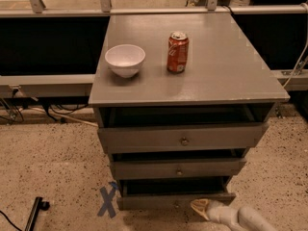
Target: Close bottom drawer
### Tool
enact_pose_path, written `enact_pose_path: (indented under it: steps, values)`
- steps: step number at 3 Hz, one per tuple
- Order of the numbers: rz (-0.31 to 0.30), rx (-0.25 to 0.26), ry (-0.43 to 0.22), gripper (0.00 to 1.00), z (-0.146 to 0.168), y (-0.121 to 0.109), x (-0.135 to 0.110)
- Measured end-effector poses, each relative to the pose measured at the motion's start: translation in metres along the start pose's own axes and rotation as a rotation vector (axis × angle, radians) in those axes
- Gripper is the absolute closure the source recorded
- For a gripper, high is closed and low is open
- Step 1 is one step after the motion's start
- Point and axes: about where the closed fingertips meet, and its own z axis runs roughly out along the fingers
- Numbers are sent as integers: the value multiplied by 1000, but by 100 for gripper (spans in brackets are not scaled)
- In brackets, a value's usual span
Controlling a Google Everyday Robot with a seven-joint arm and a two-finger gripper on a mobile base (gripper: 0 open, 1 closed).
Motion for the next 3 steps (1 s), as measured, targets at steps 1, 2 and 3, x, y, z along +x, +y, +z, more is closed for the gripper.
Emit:
enact_pose_path:
  steps: [1, 2, 3]
  values:
    - [-13, 13, -31, 100, 21, -22, -16]
    - [-27, 20, -48, 100, 36, -41, -32]
    - [-31, 14, -64, 100, 42, -46, -38]
